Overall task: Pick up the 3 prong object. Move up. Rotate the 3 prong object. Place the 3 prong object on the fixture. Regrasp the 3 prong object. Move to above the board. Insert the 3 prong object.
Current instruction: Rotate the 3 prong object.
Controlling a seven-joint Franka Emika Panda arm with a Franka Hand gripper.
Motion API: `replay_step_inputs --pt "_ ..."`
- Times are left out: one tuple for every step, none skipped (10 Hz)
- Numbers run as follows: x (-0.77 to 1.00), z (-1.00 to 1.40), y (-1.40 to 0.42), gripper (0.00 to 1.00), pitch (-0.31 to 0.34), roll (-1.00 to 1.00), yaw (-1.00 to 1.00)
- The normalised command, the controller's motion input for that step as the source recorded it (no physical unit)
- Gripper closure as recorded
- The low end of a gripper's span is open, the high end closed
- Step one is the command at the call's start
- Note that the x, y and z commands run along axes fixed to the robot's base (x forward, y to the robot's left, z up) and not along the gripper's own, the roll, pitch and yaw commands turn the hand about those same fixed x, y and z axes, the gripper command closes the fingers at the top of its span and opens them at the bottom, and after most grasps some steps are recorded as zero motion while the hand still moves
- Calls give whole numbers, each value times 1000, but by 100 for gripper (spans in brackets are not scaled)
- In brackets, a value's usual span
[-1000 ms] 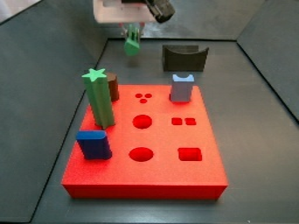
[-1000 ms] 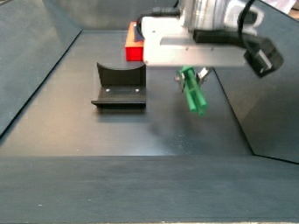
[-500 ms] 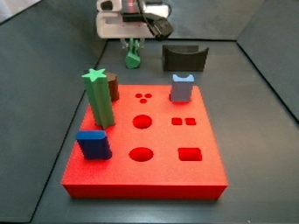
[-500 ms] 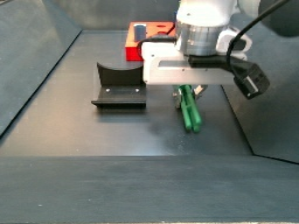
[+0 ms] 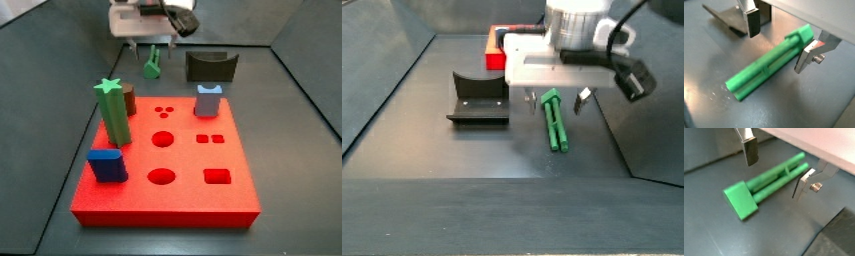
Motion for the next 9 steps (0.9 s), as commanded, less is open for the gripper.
replay_step_inputs --pt "-13 1000 3 0 67 -4 -8" --pt "-17 1000 5 0 65 1 -11" --pt "-19 1000 6 0 64 4 -13" --pt "-32 925 8 0 56 11 -17" --pt "-34 816 9 0 52 13 -19" --pt "-29 599 11 0 50 18 -22" --pt "0 0 0 0 0 0 1000" --pt "4 -220 -10 0 1 0 1000" --pt "25 -265 -7 0 0 0 1000"
